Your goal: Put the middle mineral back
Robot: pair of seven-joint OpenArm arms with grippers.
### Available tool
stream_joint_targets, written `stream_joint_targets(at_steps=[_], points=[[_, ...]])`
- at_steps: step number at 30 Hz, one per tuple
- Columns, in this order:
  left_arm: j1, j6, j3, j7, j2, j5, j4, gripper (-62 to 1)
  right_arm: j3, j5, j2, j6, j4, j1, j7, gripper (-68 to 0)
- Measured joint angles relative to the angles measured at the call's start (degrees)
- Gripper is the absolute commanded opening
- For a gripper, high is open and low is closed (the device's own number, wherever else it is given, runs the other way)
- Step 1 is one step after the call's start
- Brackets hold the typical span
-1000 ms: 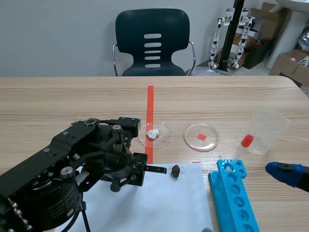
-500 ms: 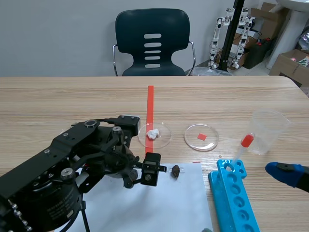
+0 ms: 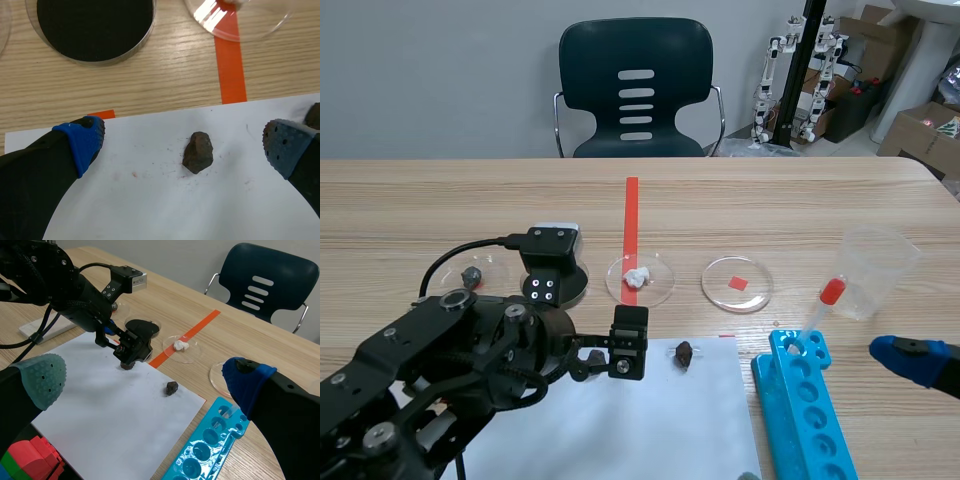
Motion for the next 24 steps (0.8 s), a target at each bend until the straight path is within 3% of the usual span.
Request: stream_joint_targets(at_steps=[24], points=[[0.63, -0.02, 0.0, -1.77, 0.0, 1.09, 0.44, 1.4, 0.0, 0.0, 0.0, 0.0, 0.0, 0.0, 0.0, 0.4]])
